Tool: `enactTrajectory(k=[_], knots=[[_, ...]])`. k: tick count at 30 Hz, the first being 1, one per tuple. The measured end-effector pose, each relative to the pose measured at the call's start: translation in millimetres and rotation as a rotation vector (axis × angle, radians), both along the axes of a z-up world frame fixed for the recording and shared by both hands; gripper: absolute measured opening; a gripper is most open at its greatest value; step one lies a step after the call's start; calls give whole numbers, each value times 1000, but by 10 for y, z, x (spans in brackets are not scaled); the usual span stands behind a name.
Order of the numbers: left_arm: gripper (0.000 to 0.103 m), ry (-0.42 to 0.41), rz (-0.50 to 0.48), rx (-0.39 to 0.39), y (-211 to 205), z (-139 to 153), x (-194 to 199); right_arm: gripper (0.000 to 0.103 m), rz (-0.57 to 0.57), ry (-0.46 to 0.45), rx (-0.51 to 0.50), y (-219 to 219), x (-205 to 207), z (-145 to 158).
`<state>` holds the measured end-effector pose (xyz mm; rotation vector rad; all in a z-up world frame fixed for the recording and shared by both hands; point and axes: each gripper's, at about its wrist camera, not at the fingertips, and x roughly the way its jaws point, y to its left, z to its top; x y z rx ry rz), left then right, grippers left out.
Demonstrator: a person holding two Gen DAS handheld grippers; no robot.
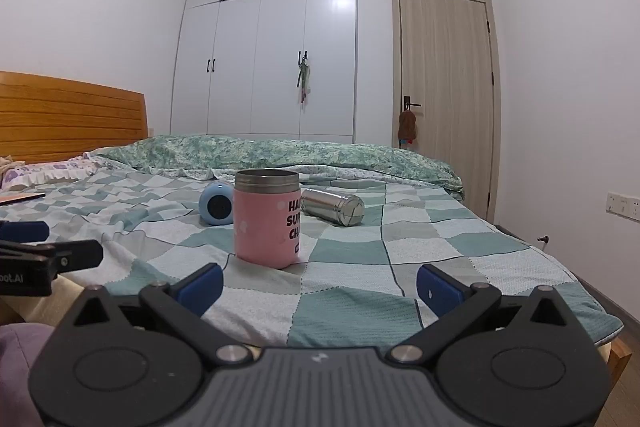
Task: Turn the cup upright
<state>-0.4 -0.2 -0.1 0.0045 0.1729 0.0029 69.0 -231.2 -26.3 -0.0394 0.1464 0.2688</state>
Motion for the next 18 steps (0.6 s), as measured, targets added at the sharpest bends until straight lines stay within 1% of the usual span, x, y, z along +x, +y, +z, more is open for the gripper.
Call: enactTrajectory(k=[2, 18], knots=[[103, 9, 0, -12, 7, 2, 4, 103, 0, 0, 2, -2, 0, 1], [103, 6, -3, -8, 4, 13, 15, 103, 1, 5, -2, -5, -7, 2]])
